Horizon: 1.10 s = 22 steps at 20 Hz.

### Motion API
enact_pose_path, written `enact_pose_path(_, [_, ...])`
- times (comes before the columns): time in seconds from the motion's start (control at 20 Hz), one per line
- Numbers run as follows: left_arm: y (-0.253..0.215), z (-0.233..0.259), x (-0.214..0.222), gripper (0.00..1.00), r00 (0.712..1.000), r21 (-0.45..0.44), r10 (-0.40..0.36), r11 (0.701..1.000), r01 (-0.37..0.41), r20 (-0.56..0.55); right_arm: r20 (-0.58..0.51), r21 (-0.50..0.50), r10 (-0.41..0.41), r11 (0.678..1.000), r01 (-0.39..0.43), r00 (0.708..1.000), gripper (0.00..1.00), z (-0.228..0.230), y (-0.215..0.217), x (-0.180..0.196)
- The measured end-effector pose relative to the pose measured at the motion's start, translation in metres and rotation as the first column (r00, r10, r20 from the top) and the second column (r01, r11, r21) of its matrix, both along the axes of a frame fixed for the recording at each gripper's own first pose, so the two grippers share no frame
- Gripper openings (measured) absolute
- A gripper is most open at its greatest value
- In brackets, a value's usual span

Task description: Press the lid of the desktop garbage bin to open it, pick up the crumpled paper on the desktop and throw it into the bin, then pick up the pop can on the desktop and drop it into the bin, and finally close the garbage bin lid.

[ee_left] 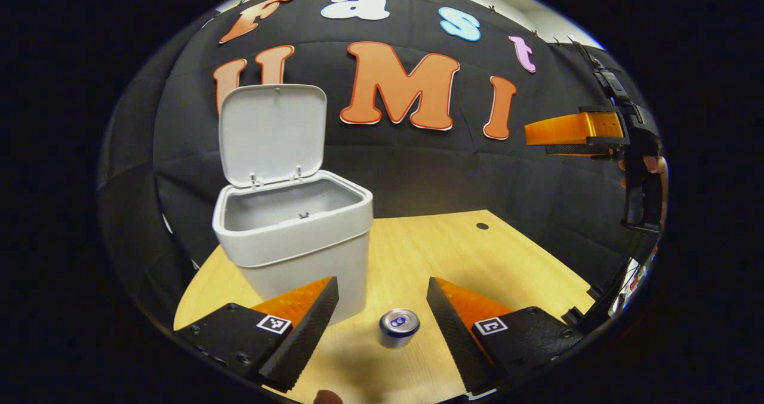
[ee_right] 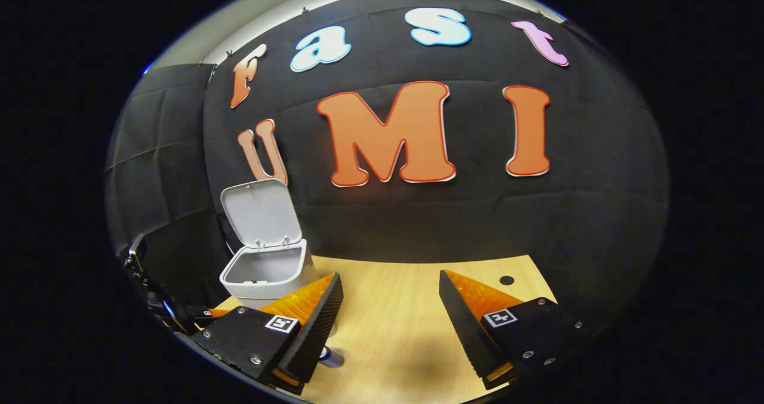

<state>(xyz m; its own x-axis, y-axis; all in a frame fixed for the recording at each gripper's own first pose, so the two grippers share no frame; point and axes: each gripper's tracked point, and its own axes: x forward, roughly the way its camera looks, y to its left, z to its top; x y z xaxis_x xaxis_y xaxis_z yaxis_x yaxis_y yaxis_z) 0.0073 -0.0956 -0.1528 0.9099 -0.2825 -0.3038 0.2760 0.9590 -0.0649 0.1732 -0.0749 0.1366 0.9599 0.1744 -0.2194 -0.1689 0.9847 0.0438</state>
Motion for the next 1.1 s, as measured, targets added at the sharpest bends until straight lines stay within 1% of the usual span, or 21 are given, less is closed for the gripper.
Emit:
enact_pose_path(0.05, [-0.009, -0.005, 0.004, 0.95, 1.000, -0.010, -0.018, 1.000, 0.018, 0.002, -0.002, 0.005, -0.020, 1.000, 0.020, 1.000, 1.00, -0.001, -0.011, -0.004])
enact_pose_path(0.1, [-0.015, -0.011, 0.008, 0.95, 0.999, -0.017, -0.032, 0.999, 0.032, 0.004, -0.004, 0.013, -0.035, 0.999, 0.035, 0.999, 0.97, -0.002, -0.021, -0.009])
enact_pose_path(0.15, [-0.020, -0.019, 0.011, 0.95, 0.999, -0.018, -0.040, 0.999, 0.040, 0.003, -0.006, 0.017, -0.050, 0.999, 0.050, 0.999, 1.00, -0.002, -0.029, -0.012])
enact_pose_path(0.2, [-0.025, -0.028, 0.016, 0.95, 0.999, -0.008, -0.050, 0.999, 0.050, 0.000, -0.008, 0.016, -0.066, 0.998, 0.066, 0.998, 1.00, -0.004, -0.037, -0.015])
enact_pose_path(0.3, [-0.029, -0.048, 0.022, 0.95, 0.998, 0.038, -0.055, 0.998, 0.056, -0.015, -0.010, 0.008, -0.098, 0.995, 0.098, 0.995, 1.00, -0.005, -0.053, -0.022])
enact_pose_path(0.35, [-0.031, -0.057, 0.025, 0.96, 0.998, 0.057, -0.057, 0.997, 0.059, -0.023, -0.013, 0.006, -0.110, 0.994, 0.110, 0.994, 0.97, -0.006, -0.059, -0.025])
enact_pose_path(0.4, [-0.032, -0.066, 0.028, 0.95, 0.998, 0.071, -0.054, 0.996, 0.056, -0.038, -0.017, 0.005, -0.119, 0.993, 0.119, 0.993, 0.97, -0.007, -0.064, -0.028])
enact_pose_path(0.55, [-0.037, -0.091, 0.033, 0.97, 0.995, 0.082, -0.053, 0.995, 0.060, -0.081, 0.015, -0.014, -0.160, 0.987, 0.160, 0.987, 0.97, -0.008, -0.079, -0.034])
enact_pose_path(0.6, [-0.035, -0.101, 0.036, 0.96, 0.994, 0.088, -0.045, 0.995, 0.054, -0.100, 0.028, -0.019, -0.173, 0.985, 0.174, 0.985, 1.00, -0.009, -0.083, -0.037])
enact_pose_path(0.65, [-0.035, -0.108, 0.040, 0.97, 0.993, 0.088, -0.040, 0.995, 0.050, -0.112, 0.036, -0.020, -0.185, 0.982, 0.186, 0.982, 0.97, -0.010, -0.087, -0.039])
enact_pose_path(0.7, [-0.035, -0.114, 0.041, 0.97, 0.992, 0.083, -0.039, 0.995, 0.049, -0.119, 0.046, -0.019, -0.198, 0.980, 0.200, 0.979, 0.97, -0.011, -0.088, -0.042])
enact_pose_path(0.75, [-0.036, -0.119, 0.043, 0.97, 0.991, 0.082, -0.039, 0.995, 0.049, -0.125, 0.054, -0.024, -0.214, 0.976, 0.216, 0.975, 1.00, -0.013, -0.091, -0.043])
enact_pose_path(0.8, [-0.037, -0.124, 0.044, 0.97, 0.991, 0.081, -0.042, 0.995, 0.052, -0.127, 0.061, -0.027, -0.228, 0.973, 0.230, 0.972, 0.97, -0.017, -0.093, -0.045])
enact_pose_path(0.9, [-0.037, -0.136, 0.048, 0.97, 0.990, 0.087, -0.041, 0.995, 0.053, -0.134, 0.065, -0.013, -0.239, 0.971, 0.240, 0.969, 0.97, -0.023, -0.093, -0.050])
enact_pose_path(0.95, [-0.038, -0.142, 0.051, 0.97, 0.990, 0.092, -0.040, 0.994, 0.053, -0.137, 0.061, -0.008, -0.242, 0.970, 0.243, 0.968, 1.00, -0.025, -0.092, -0.051])
enact_pose_path(1.0, [-0.038, -0.150, 0.053, 0.97, 0.988, 0.099, -0.040, 0.994, 0.055, -0.147, 0.059, -0.008, -0.248, 0.969, 0.249, 0.967, 0.97, -0.030, -0.093, -0.051])
enact_pose_path(1.05, [-0.037, -0.156, 0.057, 0.97, 0.988, 0.108, -0.037, 0.993, 0.053, -0.147, 0.060, -0.011, -0.259, 0.965, 0.260, 0.964, 0.97, -0.032, -0.095, -0.051])
enact_pose_path(1.1, [-0.036, -0.163, 0.061, 0.97, 0.989, 0.117, -0.032, 0.992, 0.049, -0.146, 0.069, -0.013, -0.271, 0.962, 0.272, 0.960, 1.00, -0.034, -0.097, -0.051])
